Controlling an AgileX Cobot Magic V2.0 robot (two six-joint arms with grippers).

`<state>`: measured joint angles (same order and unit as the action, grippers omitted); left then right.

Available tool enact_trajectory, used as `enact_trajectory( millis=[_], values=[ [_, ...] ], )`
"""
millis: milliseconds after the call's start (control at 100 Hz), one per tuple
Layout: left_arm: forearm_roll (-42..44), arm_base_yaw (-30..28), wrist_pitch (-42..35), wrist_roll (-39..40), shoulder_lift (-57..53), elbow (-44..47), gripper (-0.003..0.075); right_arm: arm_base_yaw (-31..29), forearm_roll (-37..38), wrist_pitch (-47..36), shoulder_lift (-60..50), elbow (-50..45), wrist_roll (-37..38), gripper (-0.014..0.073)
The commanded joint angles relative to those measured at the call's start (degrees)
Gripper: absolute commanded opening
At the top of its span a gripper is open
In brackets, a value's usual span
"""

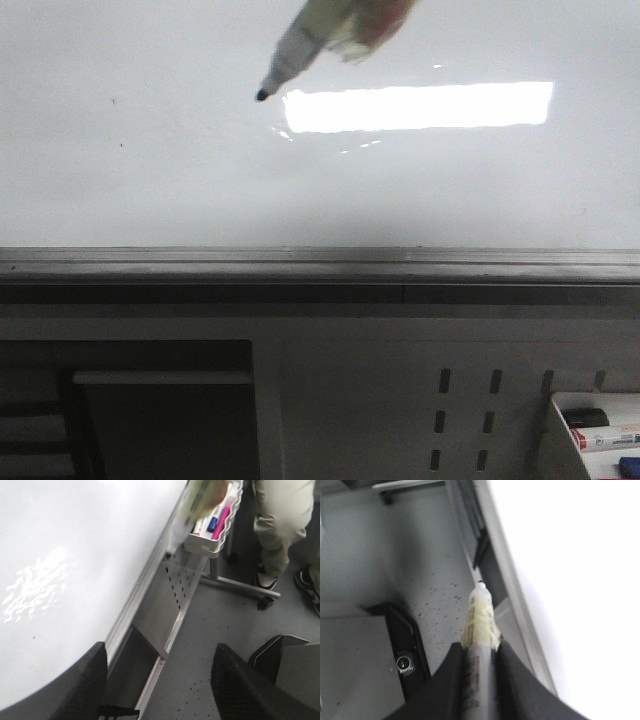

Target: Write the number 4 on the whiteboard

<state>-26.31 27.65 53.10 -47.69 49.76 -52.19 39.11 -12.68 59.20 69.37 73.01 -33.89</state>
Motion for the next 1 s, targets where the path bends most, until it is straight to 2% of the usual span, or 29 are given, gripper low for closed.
enact_trajectory(
  millis=[0,180,360,560,870,990],
  values=[
    [-4.1,-3.7,-3.0,0.8,-3.7,1.4,0.0421,-3.0,0.7,-4.6,-4.7,-2.2,3.4,-0.0036],
    [-8.9,-9.6,-4.8,0.8,-9.3,7.1,0.0420,-10.9,-2.6,-12.1,-11.8,-13.9,7.3,-0.0036],
    [-9.6,-10.9,-5.9,0.8,-10.4,8.4,0.0421,-11.8,-4.5,-17.1,-15.9,-20.6,7.3,-0.0036],
    [-9.7,-10.9,-5.9,0.8,-10.3,8.4,0.0420,-11.5,-5.0,-16.3,-15.6,-21.4,7.3,-0.0036],
    [-10.1,-10.9,-5.9,0.8,-10.2,8.5,0.0420,-11.5,-11.8,-26.0,-15.5,-21.2,7.3,-0.0036],
    [-10.1,-10.9,-5.9,0.8,-10.2,8.5,0.0420,-11.5,-12.5,-26.7,-14.0,-19.6,7.3,-0.0036]
  ],
)
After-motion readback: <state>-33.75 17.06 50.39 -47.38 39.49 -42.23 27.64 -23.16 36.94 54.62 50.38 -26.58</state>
